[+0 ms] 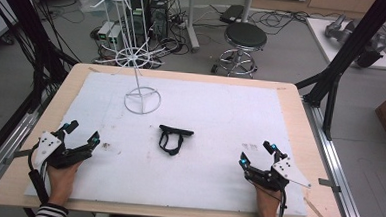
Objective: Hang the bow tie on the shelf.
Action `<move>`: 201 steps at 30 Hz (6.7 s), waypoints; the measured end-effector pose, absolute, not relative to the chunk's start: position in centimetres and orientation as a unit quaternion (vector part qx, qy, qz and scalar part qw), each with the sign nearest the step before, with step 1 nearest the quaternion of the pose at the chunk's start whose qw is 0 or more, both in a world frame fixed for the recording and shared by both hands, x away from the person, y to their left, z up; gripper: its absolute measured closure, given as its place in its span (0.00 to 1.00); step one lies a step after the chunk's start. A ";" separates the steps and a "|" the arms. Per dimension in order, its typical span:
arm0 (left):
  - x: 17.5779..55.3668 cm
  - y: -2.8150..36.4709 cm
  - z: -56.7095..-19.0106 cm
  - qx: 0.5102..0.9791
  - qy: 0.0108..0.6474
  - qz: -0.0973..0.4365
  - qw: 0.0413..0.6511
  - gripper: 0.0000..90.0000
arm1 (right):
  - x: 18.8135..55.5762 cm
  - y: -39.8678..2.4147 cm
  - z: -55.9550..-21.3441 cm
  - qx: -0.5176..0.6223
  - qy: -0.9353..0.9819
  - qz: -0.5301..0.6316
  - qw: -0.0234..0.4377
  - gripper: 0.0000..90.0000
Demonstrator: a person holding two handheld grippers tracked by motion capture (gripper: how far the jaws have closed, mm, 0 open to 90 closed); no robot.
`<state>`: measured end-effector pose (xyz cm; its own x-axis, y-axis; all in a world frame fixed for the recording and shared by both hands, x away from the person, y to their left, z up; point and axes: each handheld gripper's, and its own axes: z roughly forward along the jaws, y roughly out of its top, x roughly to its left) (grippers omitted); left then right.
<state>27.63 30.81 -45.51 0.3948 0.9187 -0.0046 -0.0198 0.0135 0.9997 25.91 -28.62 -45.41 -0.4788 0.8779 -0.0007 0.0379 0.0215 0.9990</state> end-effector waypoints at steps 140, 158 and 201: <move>40.8 11.9 -40.9 0.915 0.220 0.125 0.315 0.61 | 25.7 -28.7 -45.5 0.374 0.612 0.599 0.356 0.12; 40.4 11.2 -41.0 0.919 0.216 0.137 0.298 0.96 | 25.7 -28.9 -45.5 0.373 0.608 0.603 0.358 0.12; 37.1 15.1 -37.7 0.842 0.241 0.181 0.447 0.97 | 25.8 -28.8 -45.5 0.370 0.608 0.603 0.361 0.12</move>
